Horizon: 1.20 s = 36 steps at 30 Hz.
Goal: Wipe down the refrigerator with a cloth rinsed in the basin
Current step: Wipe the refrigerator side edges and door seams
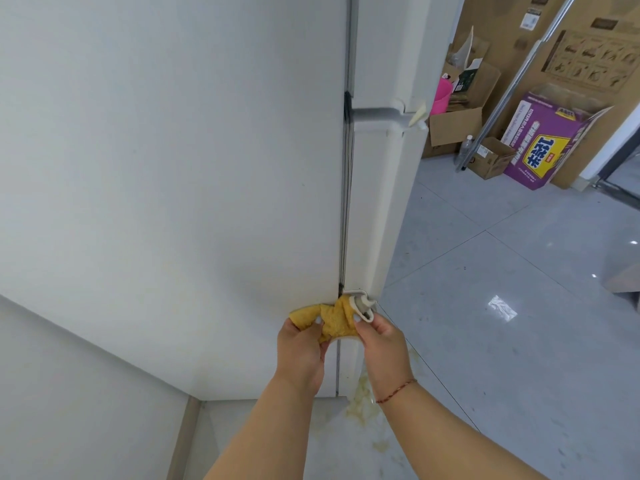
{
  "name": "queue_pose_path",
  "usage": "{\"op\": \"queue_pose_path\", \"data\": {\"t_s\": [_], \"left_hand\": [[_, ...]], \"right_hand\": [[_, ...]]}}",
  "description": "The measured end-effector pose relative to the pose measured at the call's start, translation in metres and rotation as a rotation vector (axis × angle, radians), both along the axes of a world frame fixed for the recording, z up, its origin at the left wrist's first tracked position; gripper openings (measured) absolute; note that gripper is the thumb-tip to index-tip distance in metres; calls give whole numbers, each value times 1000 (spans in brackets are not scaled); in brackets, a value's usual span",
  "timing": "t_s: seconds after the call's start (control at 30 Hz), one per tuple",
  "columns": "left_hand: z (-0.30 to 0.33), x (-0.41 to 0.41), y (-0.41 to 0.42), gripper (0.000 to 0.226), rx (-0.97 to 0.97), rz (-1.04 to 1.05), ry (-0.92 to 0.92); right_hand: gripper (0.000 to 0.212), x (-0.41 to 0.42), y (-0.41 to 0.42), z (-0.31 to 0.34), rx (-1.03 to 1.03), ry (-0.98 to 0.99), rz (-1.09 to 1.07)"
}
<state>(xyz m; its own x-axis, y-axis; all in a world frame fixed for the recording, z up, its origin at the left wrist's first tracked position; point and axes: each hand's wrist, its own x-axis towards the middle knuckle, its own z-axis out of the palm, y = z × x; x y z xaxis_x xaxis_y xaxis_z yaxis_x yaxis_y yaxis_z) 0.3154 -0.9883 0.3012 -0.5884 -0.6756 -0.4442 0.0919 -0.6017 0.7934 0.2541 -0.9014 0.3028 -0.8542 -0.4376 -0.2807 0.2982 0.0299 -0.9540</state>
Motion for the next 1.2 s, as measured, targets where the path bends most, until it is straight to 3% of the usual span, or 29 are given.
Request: {"op": "queue_pose_path", "data": {"t_s": [0.2,0.33,0.43,0.53,0.6,0.67,0.77,0.9,1.07,1.2], "left_hand": [[-24,-7,5,45,27,-5,-133],[-5,-6,4,31,92,-10,-149],[26,-1,-1,34,80,-28,-69],[54,3,-1,32,26,-38,57],[62,-1,0,33,-18,-30,50],[61,-3,2,36,-29,-20,4],[52,-4,4,38,4,-19,-67],[37,-8,5,37,54,5,-137],[13,-4,12,37,117,-31,-267],[12,-2,6,41,44,-12,-174]], "right_hand": [[29,1,5,-28,98,-6,129],[38,8,10,-16,62,-12,168],[34,16,15,7,53,44,166],[34,22,16,34,84,319,169],[39,22,12,45,217,522,205],[51,19,7,44,353,604,221],[61,16,8,26,448,599,275],[58,13,18,1,462,596,345],[52,8,24,-22,527,372,448],[54,4,22,-20,461,579,413]]}}
